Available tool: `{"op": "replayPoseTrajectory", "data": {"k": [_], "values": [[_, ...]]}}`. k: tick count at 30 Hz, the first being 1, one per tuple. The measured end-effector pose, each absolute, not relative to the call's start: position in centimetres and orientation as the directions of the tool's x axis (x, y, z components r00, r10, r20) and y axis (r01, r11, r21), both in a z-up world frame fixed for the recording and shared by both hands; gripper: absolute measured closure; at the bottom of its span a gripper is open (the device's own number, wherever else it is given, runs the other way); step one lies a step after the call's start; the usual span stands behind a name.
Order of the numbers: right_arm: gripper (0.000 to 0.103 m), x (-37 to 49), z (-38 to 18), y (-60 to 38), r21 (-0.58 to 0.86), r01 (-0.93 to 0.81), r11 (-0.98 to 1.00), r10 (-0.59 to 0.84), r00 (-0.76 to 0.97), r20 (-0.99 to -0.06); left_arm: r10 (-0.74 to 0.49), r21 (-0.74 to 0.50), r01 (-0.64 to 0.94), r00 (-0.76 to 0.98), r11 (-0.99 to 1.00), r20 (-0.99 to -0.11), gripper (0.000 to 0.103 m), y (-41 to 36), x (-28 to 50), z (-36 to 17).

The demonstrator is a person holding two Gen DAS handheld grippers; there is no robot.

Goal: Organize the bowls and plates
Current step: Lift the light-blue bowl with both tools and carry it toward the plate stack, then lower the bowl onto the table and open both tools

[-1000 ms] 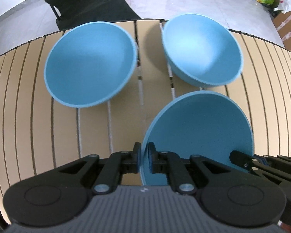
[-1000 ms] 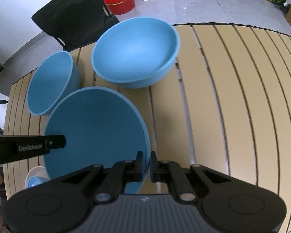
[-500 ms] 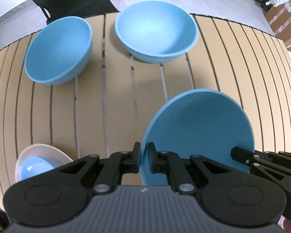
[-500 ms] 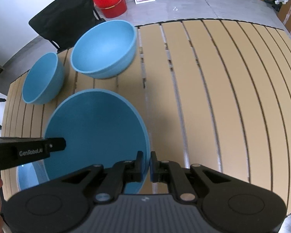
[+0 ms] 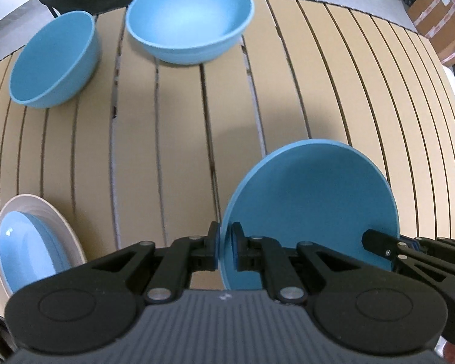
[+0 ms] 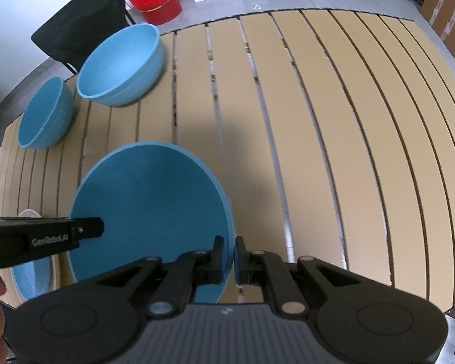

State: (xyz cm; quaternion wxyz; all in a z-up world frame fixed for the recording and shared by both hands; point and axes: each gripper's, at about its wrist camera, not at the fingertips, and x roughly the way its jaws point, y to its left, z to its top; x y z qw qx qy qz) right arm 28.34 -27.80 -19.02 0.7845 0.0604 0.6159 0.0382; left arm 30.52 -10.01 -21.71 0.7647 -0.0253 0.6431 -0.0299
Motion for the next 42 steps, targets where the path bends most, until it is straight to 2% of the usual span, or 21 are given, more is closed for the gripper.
{"op": "replayPoseTrajectory", "data": {"k": [21,31,34,37,38,39,41,42], "values": [[0.097,28.1,-21.1,-31.9,0.132,0.058,0.990,0.116,0.221,-0.968,-0.070,-0.064,0.044,0.155,0.997,-0.985,0.094,-13.2,32.6,-25.2],[0.097,28.4,-21.5,-32.4,0.133,0.059,0.989,0.117,0.217,-0.969,-0.058,-0.051,0.045,0.167,0.998,-0.984,0.092,-14.1,32.0,-24.1],[0.090,28.4,-21.3,-32.6,0.143,0.064,0.988,0.126,0.211,-0.969,-0.050,-0.043,0.042,0.169,0.998,-0.984,0.090,-14.1,31.8,-23.6],[0.088,28.4,-20.7,-32.8,0.152,0.058,0.987,0.135,0.225,-0.965,-0.038,-0.031,0.039,0.183,0.999,-0.982,0.079,-13.9,31.6,-22.8],[0.084,28.3,-20.4,-32.9,0.154,0.057,0.986,0.138,0.230,-0.963,-0.032,-0.025,0.036,0.192,0.999,-0.981,0.069,-13.8,31.5,-22.4],[0.080,28.2,-20.1,-33.0,0.161,0.056,0.985,0.144,0.237,-0.961,-0.030,-0.024,0.035,0.202,0.999,-0.979,0.065,-13.7,31.4,-22.0],[0.062,27.9,-19.3,-33.0,0.159,0.052,0.986,0.141,0.252,-0.958,-0.034,-0.026,0.038,0.219,0.999,-0.975,0.062,-13.6,31.1,-21.1],[0.058,27.8,-18.9,-33.0,0.159,0.050,0.986,0.140,0.260,-0.955,-0.034,-0.026,0.039,0.226,0.999,-0.973,0.056,-13.5,30.9,-20.6]]}}
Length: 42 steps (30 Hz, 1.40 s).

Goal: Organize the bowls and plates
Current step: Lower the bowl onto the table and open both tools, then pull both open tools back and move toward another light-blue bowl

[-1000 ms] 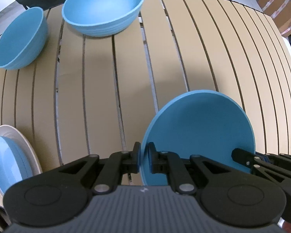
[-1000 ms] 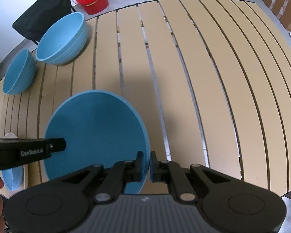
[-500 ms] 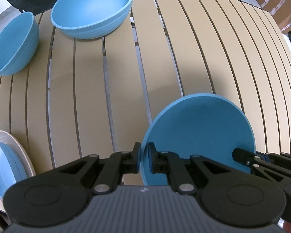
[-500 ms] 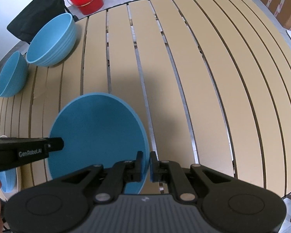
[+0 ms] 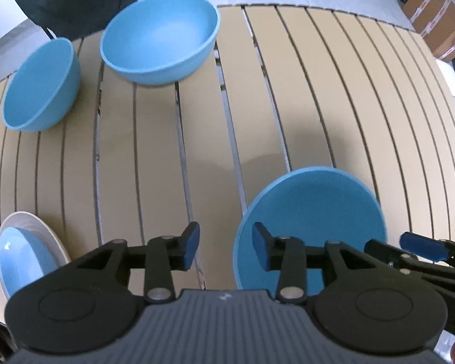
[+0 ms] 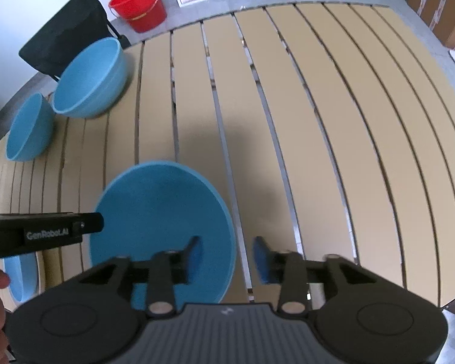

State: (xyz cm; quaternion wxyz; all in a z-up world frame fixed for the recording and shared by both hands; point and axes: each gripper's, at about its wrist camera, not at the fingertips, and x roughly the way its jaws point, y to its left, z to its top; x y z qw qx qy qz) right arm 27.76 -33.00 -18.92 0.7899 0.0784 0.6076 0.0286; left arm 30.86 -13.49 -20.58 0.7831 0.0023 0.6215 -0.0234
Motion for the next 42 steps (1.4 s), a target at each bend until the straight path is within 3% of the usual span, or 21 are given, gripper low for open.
{"op": "replayPoseTrajectory", "data": {"k": [5,13,42], "values": [[0.023,26.6,-17.4,-33.2,0.186,0.058,0.981,0.164,0.268,-0.949,-0.016,-0.001,0.057,0.268,0.998,-0.963,0.030,-13.4,29.6,-18.4],[0.000,25.0,-15.1,-33.2,0.192,0.058,0.980,0.169,0.274,-0.947,-0.018,-0.005,0.044,0.308,0.999,-0.951,0.002,-12.4,27.4,-15.3],[0.000,24.9,-10.1,-30.5,0.177,-0.052,0.983,0.184,0.289,-0.939,0.051,-0.007,-0.175,0.329,0.985,-0.943,0.000,-5.7,22.8,-9.7]]}}
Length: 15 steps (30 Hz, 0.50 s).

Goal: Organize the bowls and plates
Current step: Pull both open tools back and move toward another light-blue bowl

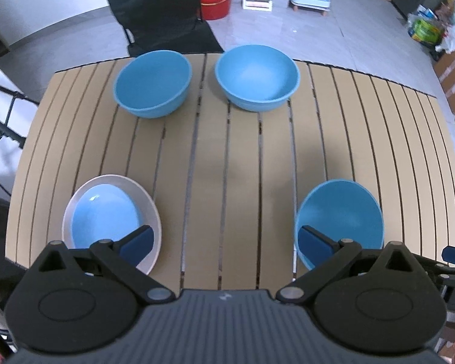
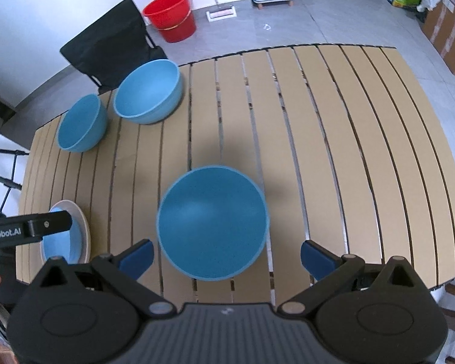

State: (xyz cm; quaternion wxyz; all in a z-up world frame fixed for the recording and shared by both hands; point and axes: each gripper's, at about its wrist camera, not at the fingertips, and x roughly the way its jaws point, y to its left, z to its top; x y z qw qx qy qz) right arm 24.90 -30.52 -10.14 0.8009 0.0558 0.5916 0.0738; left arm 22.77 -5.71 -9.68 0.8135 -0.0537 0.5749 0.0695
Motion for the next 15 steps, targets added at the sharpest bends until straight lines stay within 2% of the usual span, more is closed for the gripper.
{"op": "replayPoseTrajectory", "data": {"k": [15], "values": [[0.000,26.4,-8.9,-25.3,0.165,-0.162,0.973,0.206,0.284,-0.936,0.095,-0.015,-0.291,0.360,0.956,-0.928,0.000,-0.1,21.7,-7.8]]}}
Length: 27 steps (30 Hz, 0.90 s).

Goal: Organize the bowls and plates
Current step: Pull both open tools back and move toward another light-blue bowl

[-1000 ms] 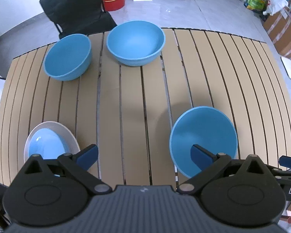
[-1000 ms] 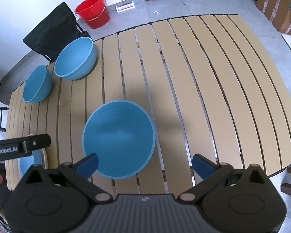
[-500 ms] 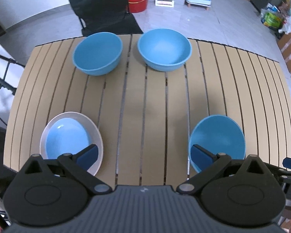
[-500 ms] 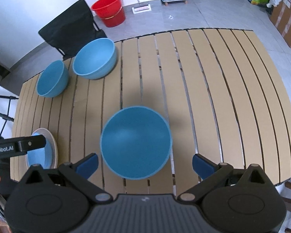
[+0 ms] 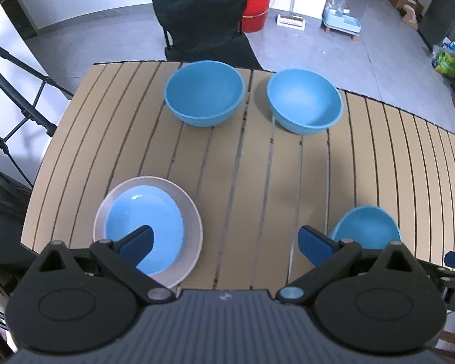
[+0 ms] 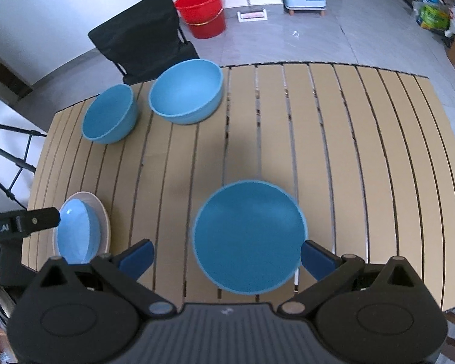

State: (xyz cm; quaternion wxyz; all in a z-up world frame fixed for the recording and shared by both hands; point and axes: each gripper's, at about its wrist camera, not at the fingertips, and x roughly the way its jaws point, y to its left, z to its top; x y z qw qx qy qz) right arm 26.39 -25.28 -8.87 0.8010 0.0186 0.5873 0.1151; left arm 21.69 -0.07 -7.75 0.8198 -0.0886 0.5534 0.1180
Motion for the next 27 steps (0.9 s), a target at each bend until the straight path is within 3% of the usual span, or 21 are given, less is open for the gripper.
{"op": "replayPoseTrajectory", "data": {"k": [27], "values": [[0.000,33.2,-10.7,-10.0,0.150,-0.073,0.986,0.164,0.261,-0.951,0.079,0.010,-0.196,0.346,0.981,-0.935,0.000,15.1,31.3,-8.0]]}}
